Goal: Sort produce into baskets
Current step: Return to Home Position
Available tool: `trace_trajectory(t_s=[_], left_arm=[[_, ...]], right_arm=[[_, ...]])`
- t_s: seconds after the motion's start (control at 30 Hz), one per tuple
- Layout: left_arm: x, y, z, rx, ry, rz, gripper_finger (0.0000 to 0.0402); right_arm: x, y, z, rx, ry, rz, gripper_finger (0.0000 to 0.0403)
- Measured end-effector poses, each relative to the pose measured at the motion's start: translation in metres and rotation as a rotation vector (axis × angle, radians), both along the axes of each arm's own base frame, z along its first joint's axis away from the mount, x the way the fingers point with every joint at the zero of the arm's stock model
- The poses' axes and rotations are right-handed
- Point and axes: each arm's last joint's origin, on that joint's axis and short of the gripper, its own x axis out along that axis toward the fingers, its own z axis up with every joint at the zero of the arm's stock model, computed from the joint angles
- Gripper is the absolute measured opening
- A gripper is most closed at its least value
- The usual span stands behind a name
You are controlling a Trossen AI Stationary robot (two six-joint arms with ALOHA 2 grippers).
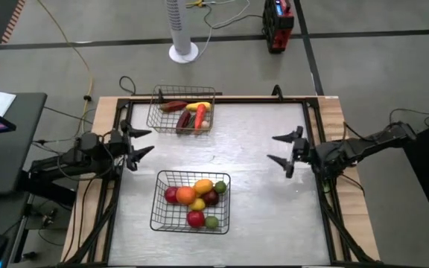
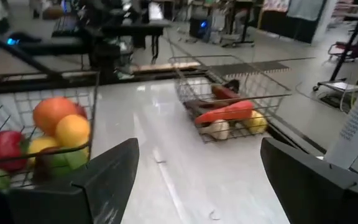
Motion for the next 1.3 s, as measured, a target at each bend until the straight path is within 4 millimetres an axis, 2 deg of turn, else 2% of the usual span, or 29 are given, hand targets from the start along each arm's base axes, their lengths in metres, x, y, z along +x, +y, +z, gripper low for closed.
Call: trace_trajectory(t_s=[0.33,0.5,0.63,0.83,0.97,1.2,1.3], left_arm=[[0.015,0.001,-0.041,-0.025,0.008,-0.06,0.0279],[0.019,0.001,-0.055,-0.062,0.025,-0.064,0.0279],[0.019,0.001,-0.054,-0.027,0.022,-0.061,0.0279],[0.019,0.003,-0.055,0.009,0.042,-0.014,0.0279],[0.019,0.003,-0.055,0.009,0.042,-0.014,0.0279],[0.019,0.002,-0.055,0.021,0.048,-0.016,0.0279],[0.019,0.003,-0.055,0.085,0.065,-0.012,0.0279]], right_arm=[[-0.037,-0.014,-0.029,-0.004,-0.124,-0.022,0.0363],[-0.052,-0.018,-0.044,-0.017,-0.105,-0.022,0.0363],[-0.051,-0.018,-0.051,-0.004,-0.074,-0.014,0.0363],[-0.045,-0.016,-0.056,0.041,-0.168,0.006,0.0363],[-0.039,-0.014,-0.073,0.027,-0.168,0.021,0.0363],[-0.035,-0.012,-0.075,0.044,-0.263,0.047,0.0363],[-0.035,-0.014,-0.075,0.057,-0.268,0.023,0.0363]])
